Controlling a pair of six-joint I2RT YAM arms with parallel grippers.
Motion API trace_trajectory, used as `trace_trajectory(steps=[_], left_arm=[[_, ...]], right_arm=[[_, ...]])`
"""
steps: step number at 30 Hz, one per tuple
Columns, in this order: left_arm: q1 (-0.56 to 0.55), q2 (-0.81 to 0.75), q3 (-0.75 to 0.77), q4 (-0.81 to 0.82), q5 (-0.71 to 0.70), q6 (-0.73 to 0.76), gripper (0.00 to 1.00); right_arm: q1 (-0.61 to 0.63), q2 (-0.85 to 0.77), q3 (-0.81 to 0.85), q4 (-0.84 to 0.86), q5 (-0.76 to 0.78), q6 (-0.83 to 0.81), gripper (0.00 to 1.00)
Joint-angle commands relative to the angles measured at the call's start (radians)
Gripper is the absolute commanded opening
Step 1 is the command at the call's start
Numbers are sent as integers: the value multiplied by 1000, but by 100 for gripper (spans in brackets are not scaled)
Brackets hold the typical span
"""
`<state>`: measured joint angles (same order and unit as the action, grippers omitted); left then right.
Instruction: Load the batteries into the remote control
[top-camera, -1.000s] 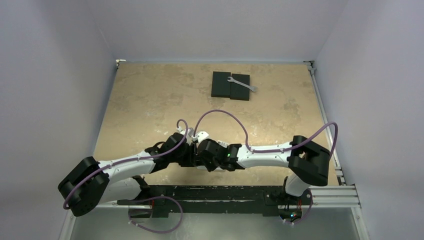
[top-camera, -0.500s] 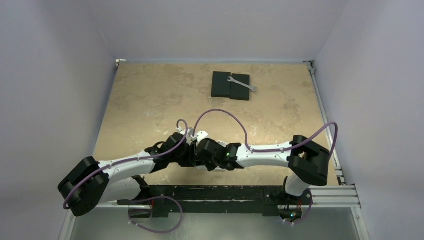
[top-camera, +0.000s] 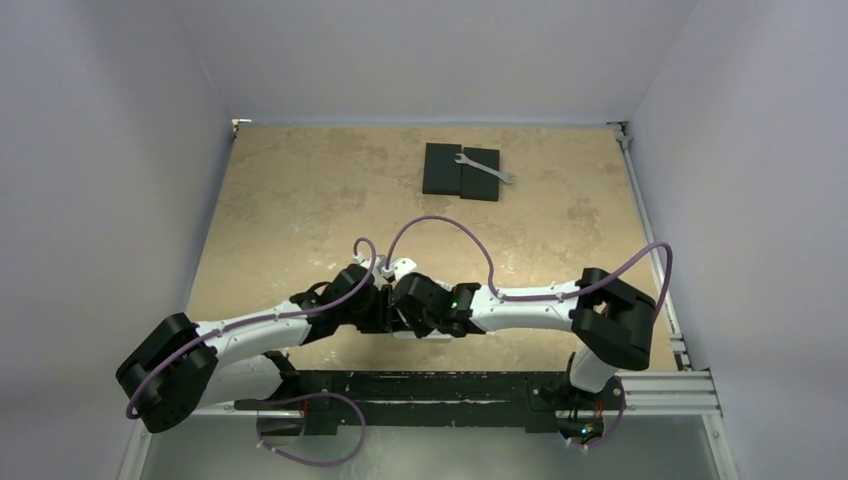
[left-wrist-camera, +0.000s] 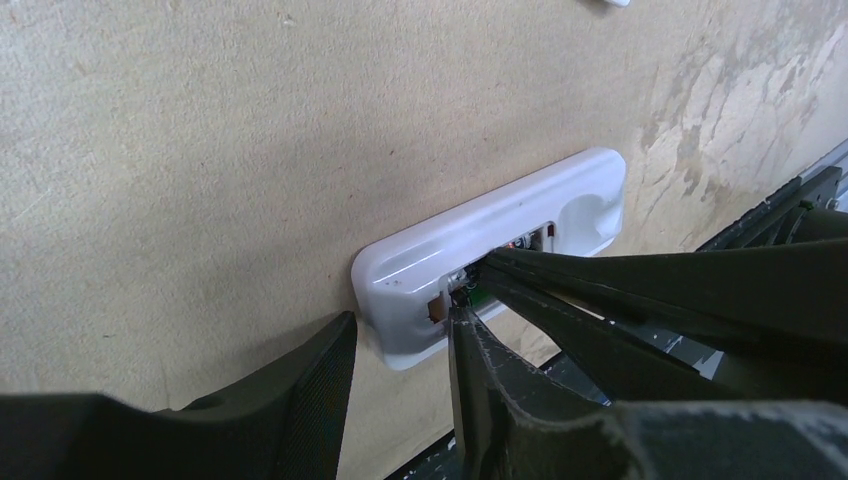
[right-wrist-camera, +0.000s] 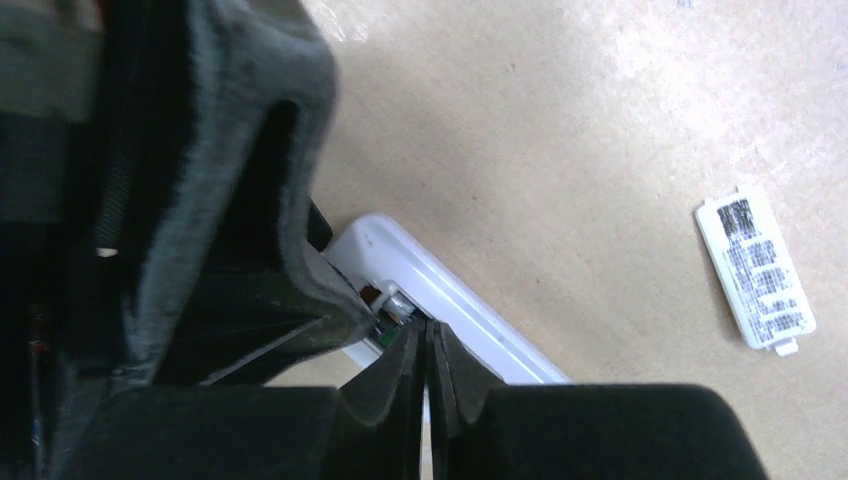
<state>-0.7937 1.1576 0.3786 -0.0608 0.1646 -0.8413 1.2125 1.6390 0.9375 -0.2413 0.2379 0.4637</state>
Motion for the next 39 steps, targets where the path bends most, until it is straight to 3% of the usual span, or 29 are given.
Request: trace_trajectory(steps=[1, 5, 9, 15, 22, 39], left_arm=[[-5, -3, 33, -33, -16, 31, 38], [-5, -6, 33, -40, -20, 31, 38], [-5, -7, 38, -42, -22, 30, 38], [-5, -19, 54, -70, -32, 35, 38], [-5, -92, 89, -168, -66, 50, 38], [-4, -125, 263, -300, -100, 134, 38]], right_arm=[[-2, 34, 11, 16, -20, -24, 13], [-3, 3, 22, 4, 3, -31, 17], [-11, -61, 28, -17, 42, -45, 29], [-31, -159, 11, -27, 63, -76, 40], [-58, -237, -22, -26, 194, -131, 60], [-202, -372, -13, -160, 104, -370, 73]])
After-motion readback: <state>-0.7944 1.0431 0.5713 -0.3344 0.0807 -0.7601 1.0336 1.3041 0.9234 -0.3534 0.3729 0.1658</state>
